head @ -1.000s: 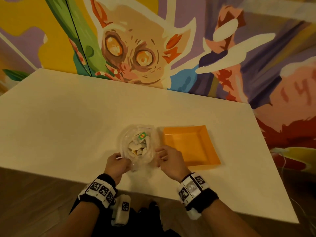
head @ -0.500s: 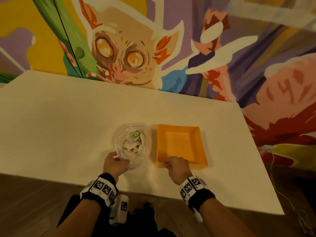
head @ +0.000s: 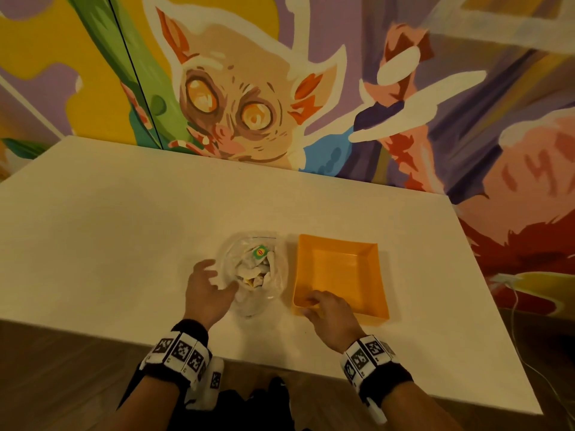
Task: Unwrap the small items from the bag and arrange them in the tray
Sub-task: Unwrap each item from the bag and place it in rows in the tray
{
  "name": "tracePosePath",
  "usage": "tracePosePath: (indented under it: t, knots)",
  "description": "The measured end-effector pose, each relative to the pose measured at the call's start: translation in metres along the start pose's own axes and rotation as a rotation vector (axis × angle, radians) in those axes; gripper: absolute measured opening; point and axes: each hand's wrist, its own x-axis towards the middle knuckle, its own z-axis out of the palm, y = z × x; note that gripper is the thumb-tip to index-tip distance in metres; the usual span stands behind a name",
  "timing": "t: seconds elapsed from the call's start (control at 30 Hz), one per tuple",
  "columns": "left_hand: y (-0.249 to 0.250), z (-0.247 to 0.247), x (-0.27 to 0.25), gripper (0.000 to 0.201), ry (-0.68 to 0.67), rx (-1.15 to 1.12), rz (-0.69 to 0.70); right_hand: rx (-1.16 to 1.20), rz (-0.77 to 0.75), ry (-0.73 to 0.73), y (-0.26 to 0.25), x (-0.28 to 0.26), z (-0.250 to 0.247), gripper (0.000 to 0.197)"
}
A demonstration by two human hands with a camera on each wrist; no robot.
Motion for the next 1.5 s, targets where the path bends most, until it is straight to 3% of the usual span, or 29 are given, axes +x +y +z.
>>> tracePosePath:
  t: [0.1, 0.17, 0.27, 0.37, 0.47, 0.63, 0.7, 0.83, 1.0, 1.13, 1.3, 1.4, 1.5]
  knots:
    - [0.028, 0.003, 0.011, 0.043, -0.125, 0.326, 0.333, 0.015, -0.028, 0.082, -0.005, 0.000, -0.008, 0.024]
    - [0.042, 0.013, 0.020, 0.049, -0.274, 0.708, 0.454, 0.048, -0.045, 0.135, -0.011, 0.002, -0.013, 0.018]
    - [0.051, 0.030, 0.030, 0.068, -0.377, 0.962, 0.424, 0.114, -0.078, 0.161, -0.018, 0.007, -0.016, 0.013]
    - [0.053, 0.046, 0.032, 0.066, -0.409, 1.034, 0.403, 0.172, -0.092, 0.148, -0.023, 0.009, -0.016, 0.012]
    - [0.053, 0.054, 0.035, 0.048, -0.377, 1.061, 0.396, 0.227, -0.103, 0.127, -0.027, 0.008, -0.017, 0.011]
    - [0.046, 0.059, 0.029, 0.063, -0.300, 1.137, 0.390, 0.293, -0.104, 0.111, -0.028, 0.007, -0.018, 0.011]
    - [0.044, 0.061, 0.027, 0.054, -0.254, 1.156, 0.408, 0.317, -0.113, 0.115, -0.029, 0.007, -0.016, 0.011]
    - [0.042, 0.064, 0.020, 0.035, -0.223, 1.130, 0.455, 0.353, -0.122, 0.117, -0.033, 0.007, -0.014, 0.011]
    - [0.036, 0.055, 0.023, 0.019, -0.219, 0.937, 0.444, 0.395, -0.127, 0.124, -0.034, 0.008, -0.011, 0.012]
    - [0.041, 0.037, 0.020, 0.036, -0.251, 0.706, 0.433, 0.421, -0.123, 0.121, -0.037, 0.012, -0.010, 0.010]
    - [0.056, 0.011, 0.007, 0.036, -0.235, 0.480, 0.443, 0.566, -0.125, 0.171, -0.059, 0.023, -0.011, 0.013]
    - [0.055, -0.002, 0.007, 0.013, -0.236, 0.389, 0.428, 0.696, -0.097, 0.149, -0.076, 0.030, -0.016, 0.039]
    - [0.047, -0.011, 0.012, 0.007, -0.306, 0.209, 0.346, 0.883, -0.176, -0.018, -0.090, 0.035, -0.015, 0.060]
